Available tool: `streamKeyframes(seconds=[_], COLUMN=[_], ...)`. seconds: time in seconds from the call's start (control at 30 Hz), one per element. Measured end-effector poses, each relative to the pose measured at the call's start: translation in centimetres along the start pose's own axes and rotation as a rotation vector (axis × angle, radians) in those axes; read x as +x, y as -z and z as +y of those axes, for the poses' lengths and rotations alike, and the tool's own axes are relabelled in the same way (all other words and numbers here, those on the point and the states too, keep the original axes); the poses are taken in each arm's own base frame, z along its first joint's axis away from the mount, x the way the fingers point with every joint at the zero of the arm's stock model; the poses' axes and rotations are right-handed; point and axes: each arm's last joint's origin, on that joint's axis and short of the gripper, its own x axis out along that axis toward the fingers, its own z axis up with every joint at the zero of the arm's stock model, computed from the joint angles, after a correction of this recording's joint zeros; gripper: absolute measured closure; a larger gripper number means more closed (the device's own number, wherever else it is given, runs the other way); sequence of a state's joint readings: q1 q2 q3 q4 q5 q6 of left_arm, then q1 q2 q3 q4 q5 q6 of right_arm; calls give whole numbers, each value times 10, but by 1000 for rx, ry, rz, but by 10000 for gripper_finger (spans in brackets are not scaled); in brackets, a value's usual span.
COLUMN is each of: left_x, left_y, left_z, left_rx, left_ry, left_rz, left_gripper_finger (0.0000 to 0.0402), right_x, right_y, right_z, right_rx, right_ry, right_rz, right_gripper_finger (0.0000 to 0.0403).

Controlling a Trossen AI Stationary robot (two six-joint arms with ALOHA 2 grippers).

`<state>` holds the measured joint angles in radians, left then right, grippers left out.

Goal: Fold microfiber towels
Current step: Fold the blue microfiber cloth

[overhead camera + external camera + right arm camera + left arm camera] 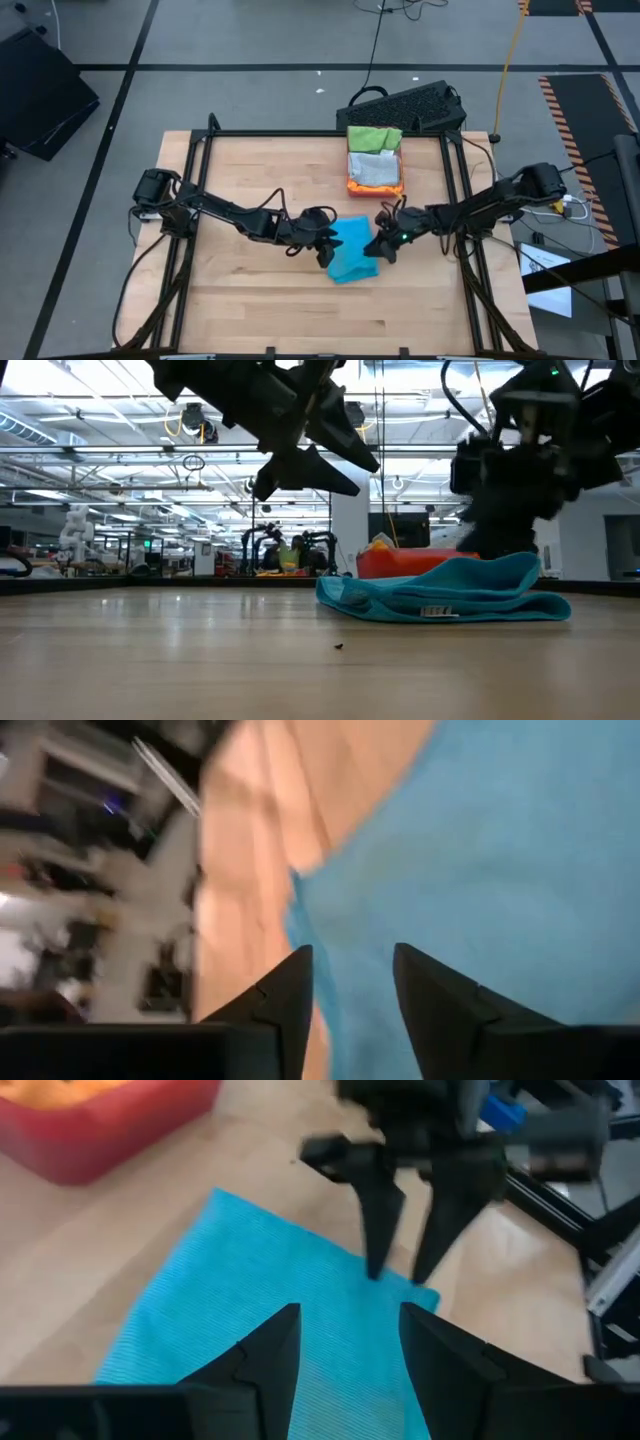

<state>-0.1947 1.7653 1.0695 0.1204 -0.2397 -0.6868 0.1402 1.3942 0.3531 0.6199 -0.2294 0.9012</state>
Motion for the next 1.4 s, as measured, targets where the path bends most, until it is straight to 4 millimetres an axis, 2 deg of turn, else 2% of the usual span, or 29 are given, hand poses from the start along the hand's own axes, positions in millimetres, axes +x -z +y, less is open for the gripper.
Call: streamKeyframes(seconds=[0.17, 0.27, 0.5, 0.67, 0.77, 0.93, 1.1, 1.23, 1.33, 1.4], left_x=[0, 0, -1, -1, 0, 1, 2, 1, 1, 1], left_y=[0, -1, 5, 6, 3, 0, -9, -17, -21, -22], left_z=[2, 2, 0, 2, 4, 10, 11, 11, 13, 19], left_rx=[-2, -21, -22, -68, -138, -250, -334, -340, -342, -342], left_ry=[-57, -64, -74, -85, -90, -75, -73, -86, -118, -160], left_rz=[-31, -43, -11, -4, -10, 19, 16, 14, 17, 20], left_gripper_finger=[229, 229, 229, 229, 229, 229, 229, 229, 229, 229], right_x=[11, 15, 0, -14, -13, 2, 28, 46, 52, 55], right_y=[20, 23, 18, 10, 9, 3, -5, 2, 10, 11], right_z=[-12, -12, 2, 12, 16, 21, 25, 13, 0, -2], right_rx=[-42, -77, -113, -256, -391, -557, -651, -633, -602, -599], right_ry=[84, 83, 25, -15, -37, -34, -22, -17, 28, 27], right_rz=[126, 148, 138, 96, 88, 108, 140, 241, 306, 310], right_gripper_finger=[314, 334, 363, 365, 365, 365, 371, 390, 401, 401])
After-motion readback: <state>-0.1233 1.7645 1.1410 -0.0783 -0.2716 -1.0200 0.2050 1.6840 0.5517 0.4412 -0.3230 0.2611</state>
